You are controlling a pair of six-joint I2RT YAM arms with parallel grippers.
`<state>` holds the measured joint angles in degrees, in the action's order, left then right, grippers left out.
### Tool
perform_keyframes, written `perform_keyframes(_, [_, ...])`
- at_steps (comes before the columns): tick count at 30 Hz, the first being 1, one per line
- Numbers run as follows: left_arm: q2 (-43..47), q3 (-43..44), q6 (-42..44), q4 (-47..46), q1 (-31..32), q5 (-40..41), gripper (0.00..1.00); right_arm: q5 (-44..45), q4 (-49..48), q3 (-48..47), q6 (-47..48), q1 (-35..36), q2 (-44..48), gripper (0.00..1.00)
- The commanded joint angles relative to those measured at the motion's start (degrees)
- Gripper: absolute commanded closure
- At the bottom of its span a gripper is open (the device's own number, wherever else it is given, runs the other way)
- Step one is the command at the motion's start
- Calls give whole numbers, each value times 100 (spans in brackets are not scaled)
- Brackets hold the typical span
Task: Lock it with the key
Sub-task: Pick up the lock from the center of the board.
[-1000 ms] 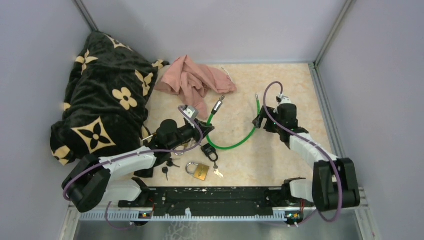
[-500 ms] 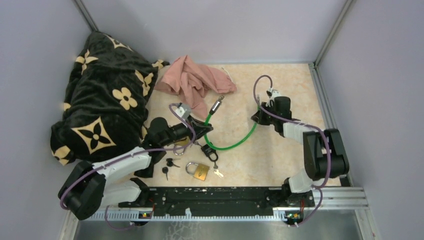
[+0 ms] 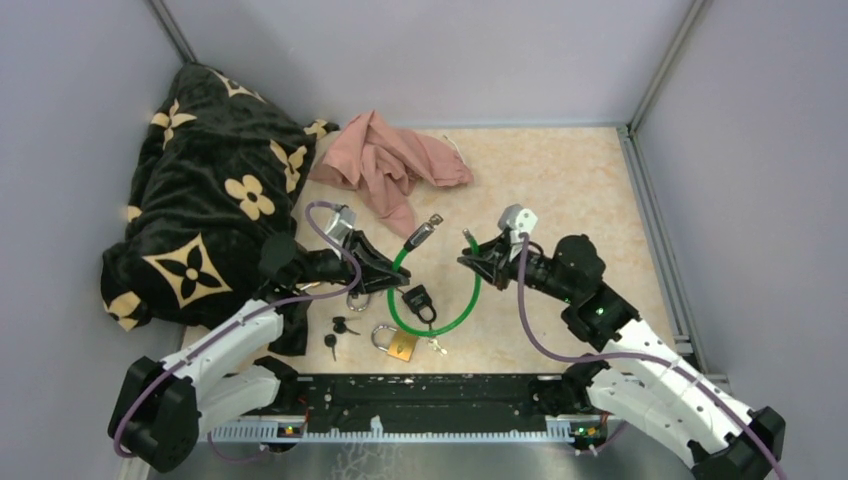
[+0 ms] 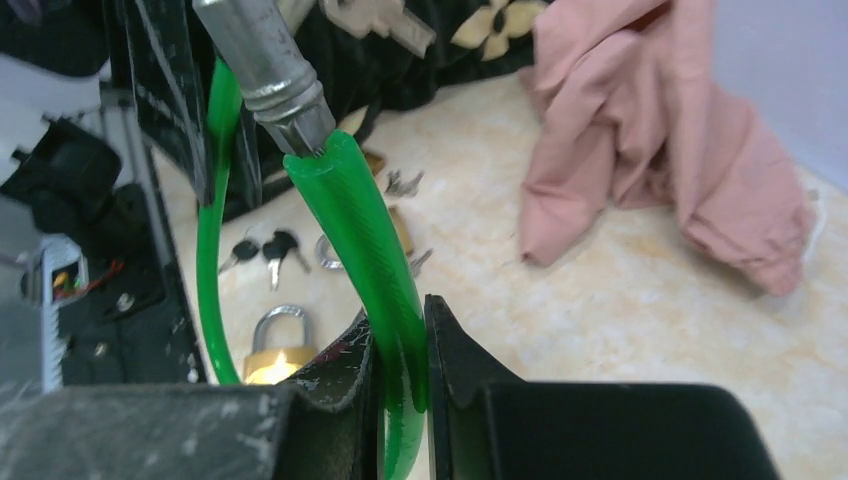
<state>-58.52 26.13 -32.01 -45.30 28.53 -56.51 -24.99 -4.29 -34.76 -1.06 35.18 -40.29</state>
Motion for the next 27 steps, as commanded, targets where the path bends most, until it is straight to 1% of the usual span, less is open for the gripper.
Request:
perform_keyframes(1, [225,378,-62,-716,83,-1000,100,375,843,-395,356,938,-153,100])
perform_keyframes(4, [271,513,-156,-740,159,-1231,100,785,1244,-515,625,1417,-356,100])
perform_keyframes(6, [317,523,-50,-839,233,-1324,100,847,1413,-648,698,1662,-517,100])
perform_keyframes(9, [357,512,-88,-876,320,-1298,100,830,1432,-747,676,1824,-607,100])
perform_keyframes(14, [390,441,-59,-781,385,-1276,100,727,1048,-640,520,1883,-424,100])
perform_keyframes(17, [381,430,-42,-568,381,-1033,100,702,901,-678,476,1919,-324,100])
perform_keyframes(21, [400,422,272,-404,382,-713,100,680,904,-698,488,1936,-291,100])
perform_keyframes(27, [370,436,567,-127,384,-794,100,599,851,-794,405,1940,-326,100])
